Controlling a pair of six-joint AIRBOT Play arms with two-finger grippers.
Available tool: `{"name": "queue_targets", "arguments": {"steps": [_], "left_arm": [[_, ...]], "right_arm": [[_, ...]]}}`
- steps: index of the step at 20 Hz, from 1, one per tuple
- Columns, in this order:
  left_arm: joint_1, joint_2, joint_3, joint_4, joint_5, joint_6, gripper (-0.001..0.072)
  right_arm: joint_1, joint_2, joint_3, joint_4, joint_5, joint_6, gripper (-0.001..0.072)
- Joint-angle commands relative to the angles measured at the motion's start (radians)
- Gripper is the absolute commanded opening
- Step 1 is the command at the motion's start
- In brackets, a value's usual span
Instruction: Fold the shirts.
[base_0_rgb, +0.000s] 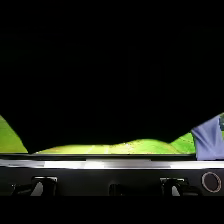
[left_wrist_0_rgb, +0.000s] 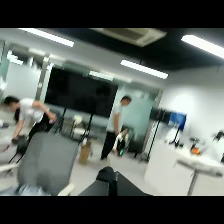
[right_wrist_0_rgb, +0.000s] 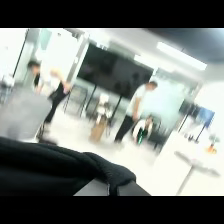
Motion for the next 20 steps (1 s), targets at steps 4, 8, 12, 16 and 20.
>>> {"name": "queue_targets", "arguments": {"steps": [4, 8, 12, 16, 20], "left_arm": [[-0.002, -0.186, -0.138, 0.083, -0.315, -0.027, 0.0026], [-0.022, -0.494, -0.248, 0.082, -0.277, -0.023, 0.0027], [-0.083, -0.784, -0.245, -0.044, -0.098, 0.075, 0.0027], [-0.103, -0.941, -0.245, -0.068, 0.015, 0.071, 0.0028], [-0.101, -0.992, -0.245, -0.067, -0.118, 0.063, 0.0033]], "right_arm": [[-0.001, -0.315, -0.014, -0.064, 0.536, 0.020, 0.0047], [0.001, -0.726, -0.027, 0.020, 0.359, 0.024, 0.0047], [0.001, -1.010, -0.026, 0.273, 0.143, 0.025, 0.0048], [0.001, -1.133, -0.026, 0.344, 0.039, 0.079, 0.0048], [0.001, -1.181, -0.026, 0.355, 0.105, 0.116, 0.0079]]}}
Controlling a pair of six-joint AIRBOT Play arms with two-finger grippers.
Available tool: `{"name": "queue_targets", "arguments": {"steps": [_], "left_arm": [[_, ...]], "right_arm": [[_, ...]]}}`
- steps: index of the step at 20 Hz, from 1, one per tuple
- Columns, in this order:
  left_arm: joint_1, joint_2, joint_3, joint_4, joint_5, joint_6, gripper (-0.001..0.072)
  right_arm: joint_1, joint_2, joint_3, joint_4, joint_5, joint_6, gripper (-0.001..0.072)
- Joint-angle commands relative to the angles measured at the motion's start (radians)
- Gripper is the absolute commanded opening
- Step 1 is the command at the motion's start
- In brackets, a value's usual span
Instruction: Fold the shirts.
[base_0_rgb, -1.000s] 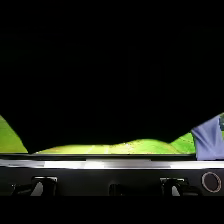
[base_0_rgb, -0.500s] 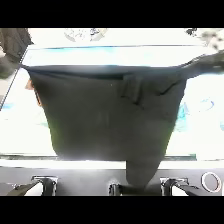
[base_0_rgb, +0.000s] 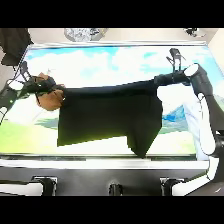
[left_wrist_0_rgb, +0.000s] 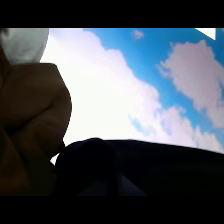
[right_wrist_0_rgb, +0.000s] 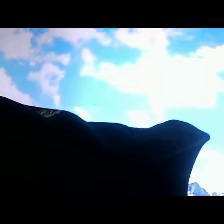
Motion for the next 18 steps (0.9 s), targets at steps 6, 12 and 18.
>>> {"name": "queue_targets", "arguments": {"steps": [6, 12, 18], "left_arm": [[0.164, -0.042, 0.107, 0.121, -0.617, 0.002, 0.0570], [0.247, 0.153, -0.284, 0.298, -0.711, 0.004, 0.0523], [0.246, 0.250, -0.620, 0.174, -0.583, 0.114, 0.0490]], "right_arm": [[-0.129, 0.084, 0.018, -0.107, 0.401, -0.105, 0.0674], [-0.231, 0.133, -0.165, -0.233, 0.763, -0.138, 0.0599], [-0.231, 0.183, -0.385, -0.201, 0.654, -0.161, 0.0598]]}}
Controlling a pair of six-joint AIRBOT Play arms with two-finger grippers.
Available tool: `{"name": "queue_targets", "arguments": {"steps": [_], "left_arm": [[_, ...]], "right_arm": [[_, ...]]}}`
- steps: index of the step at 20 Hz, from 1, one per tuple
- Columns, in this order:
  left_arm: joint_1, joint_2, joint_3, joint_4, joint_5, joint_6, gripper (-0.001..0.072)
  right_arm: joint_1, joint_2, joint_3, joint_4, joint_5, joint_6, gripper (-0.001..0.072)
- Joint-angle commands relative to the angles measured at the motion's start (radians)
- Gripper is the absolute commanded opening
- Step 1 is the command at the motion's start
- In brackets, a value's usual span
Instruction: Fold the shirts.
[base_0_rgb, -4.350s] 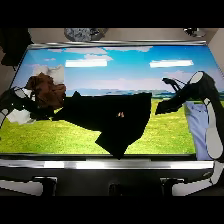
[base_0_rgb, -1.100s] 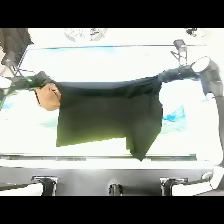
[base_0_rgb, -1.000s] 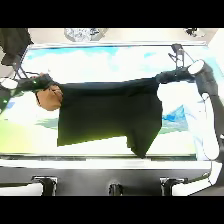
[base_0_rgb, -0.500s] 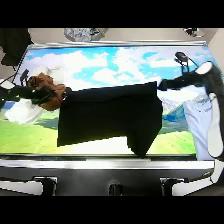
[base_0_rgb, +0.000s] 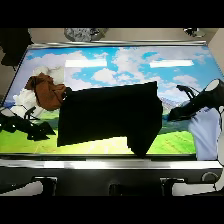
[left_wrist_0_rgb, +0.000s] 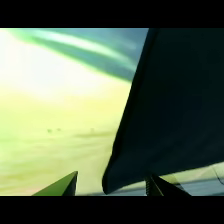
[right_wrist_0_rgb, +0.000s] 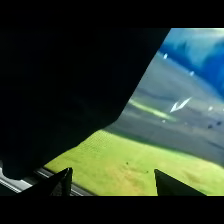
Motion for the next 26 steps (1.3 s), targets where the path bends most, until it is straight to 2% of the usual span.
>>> {"name": "queue_targets", "arguments": {"steps": [1, 4, 5, 9, 13, 18, 22, 25, 26], "left_arm": [[0.005, 0.032, -0.142, -0.071, 0.044, 0.054, 0.0490], [0.005, 0.032, -0.157, -0.079, 0.054, 0.053, 0.0483], [0.005, 0.032, -0.162, -0.079, 0.057, 0.052, 0.0436], [-0.019, 0.031, -0.174, -0.080, 0.132, 0.013, 0.0429], [-0.085, 0.031, -0.175, -0.079, 0.196, -0.008, 0.0039], [-0.100, 0.032, -0.175, -0.079, 0.209, -0.007, 0.0027], [-0.100, 0.051, -0.175, -0.079, 0.202, -0.006, 0.0028], [-0.100, 0.064, -0.174, -0.079, 0.202, 0.005, 0.0027], [-0.100, 0.064, -0.170, -0.079, 0.203, 0.011, 0.0027]], "right_arm": [[-0.005, 0.015, -0.078, -0.003, -0.004, -0.030, 0.0598], [-0.005, 0.015, -0.078, -0.005, -0.018, -0.040, 0.0598], [-0.005, 0.015, -0.078, -0.005, -0.022, -0.039, 0.0598], [-0.005, 0.015, -0.078, -0.005, -0.027, -0.040, 0.0598], [-0.005, 0.015, -0.078, -0.005, -0.039, -0.040, 0.0598], [0.028, 0.013, -0.149, 0.008, -0.098, -0.055, 0.0606], [0.037, -0.012, -0.226, 0.130, -0.231, -0.043, 0.0598], [0.039, -0.050, -0.238, 0.211, -0.269, -0.043, 0.0536], [0.042, -0.060, -0.238, 0.214, -0.283, -0.042, 0.0483]]}}
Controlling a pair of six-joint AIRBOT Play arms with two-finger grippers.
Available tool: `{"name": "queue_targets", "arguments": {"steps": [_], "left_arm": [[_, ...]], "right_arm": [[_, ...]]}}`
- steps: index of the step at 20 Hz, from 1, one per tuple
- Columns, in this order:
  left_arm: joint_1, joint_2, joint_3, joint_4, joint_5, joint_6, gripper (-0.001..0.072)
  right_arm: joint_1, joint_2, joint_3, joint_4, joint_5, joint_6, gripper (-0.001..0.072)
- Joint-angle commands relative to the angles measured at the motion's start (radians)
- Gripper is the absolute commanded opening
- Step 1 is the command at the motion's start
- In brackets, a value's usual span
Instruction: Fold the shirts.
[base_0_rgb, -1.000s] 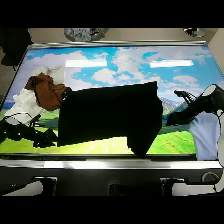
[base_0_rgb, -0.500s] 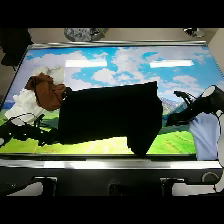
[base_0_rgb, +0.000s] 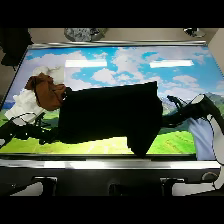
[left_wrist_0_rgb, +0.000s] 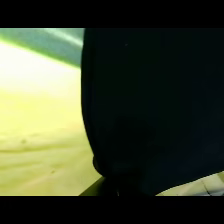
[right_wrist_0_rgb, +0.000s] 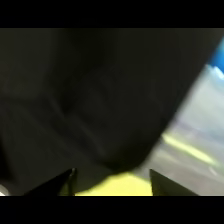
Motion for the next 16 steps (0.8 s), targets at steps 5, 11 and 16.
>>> {"name": "queue_targets", "arguments": {"steps": [5, 11, 16], "left_arm": [[0.001, 0.010, 0.129, 0.002, -0.026, 0.071, 0.0026], [-0.018, 0.140, 0.733, -0.076, -0.041, 0.064, 0.0024], [-0.045, 0.257, 1.373, -0.077, 0.115, -0.098, 0.0025]], "right_arm": [[0.011, -0.023, 0.001, 0.060, -0.111, -0.008, 0.0046], [0.011, 0.334, 0.384, -0.105, -0.249, -0.102, 0.0045], [0.011, 0.719, 0.713, -0.278, -0.467, -0.057, 0.0045]]}}
